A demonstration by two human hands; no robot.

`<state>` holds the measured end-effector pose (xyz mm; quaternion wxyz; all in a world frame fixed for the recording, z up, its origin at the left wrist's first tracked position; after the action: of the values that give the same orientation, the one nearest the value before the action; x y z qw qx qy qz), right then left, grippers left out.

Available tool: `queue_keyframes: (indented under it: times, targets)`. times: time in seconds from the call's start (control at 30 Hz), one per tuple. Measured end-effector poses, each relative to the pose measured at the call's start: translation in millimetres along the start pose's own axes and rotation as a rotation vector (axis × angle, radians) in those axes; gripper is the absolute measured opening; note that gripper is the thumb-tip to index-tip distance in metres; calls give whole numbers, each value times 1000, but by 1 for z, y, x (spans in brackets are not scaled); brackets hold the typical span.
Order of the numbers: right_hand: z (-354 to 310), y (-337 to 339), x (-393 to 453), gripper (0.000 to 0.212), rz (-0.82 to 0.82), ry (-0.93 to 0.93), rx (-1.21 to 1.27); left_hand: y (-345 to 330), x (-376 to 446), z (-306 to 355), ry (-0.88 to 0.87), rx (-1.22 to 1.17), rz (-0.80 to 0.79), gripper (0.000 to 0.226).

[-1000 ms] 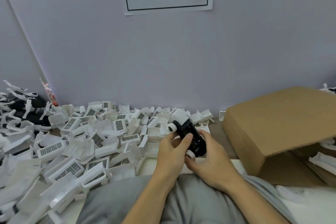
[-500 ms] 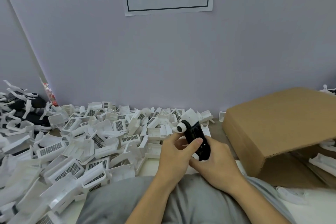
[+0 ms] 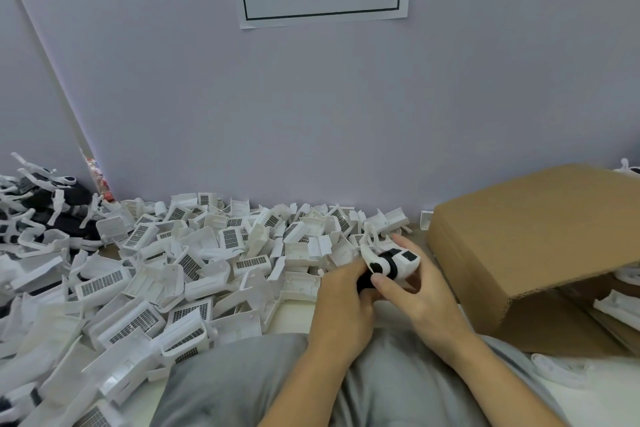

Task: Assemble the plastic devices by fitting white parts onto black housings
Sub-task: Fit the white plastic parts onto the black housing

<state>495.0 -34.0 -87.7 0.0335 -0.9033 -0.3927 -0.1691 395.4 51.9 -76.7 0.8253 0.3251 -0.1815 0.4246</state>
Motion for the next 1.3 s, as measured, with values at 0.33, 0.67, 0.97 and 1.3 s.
queue_keyframes:
  times: [0.33,0.67,0.97,1.3]
  targets:
    - [-3,15,8,40,272,-15,-207,-3,-3,5,-62,118,-94,40]
    - [-1,16,8,42,307,-18,-209,-6,-4,8,-57,212,-122,32]
    - [1,9,7,57,254,-68,-101,-2,-5,9,-25,270,-75,24]
    - [-10,15,6,86,259,16,-300,-2,-6,15,-67,265,-94,32]
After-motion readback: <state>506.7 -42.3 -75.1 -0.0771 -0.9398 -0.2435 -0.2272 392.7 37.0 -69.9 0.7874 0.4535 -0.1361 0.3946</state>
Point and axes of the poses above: each hand's wrist, its own x-axis towards the middle knuckle, its own y-axis out of the back of the hand, z = x × y, the point moved 5 cm from there along x, towards the middle knuckle, and after that the axes turned 2 degrees about z, right-handed, at the moved point
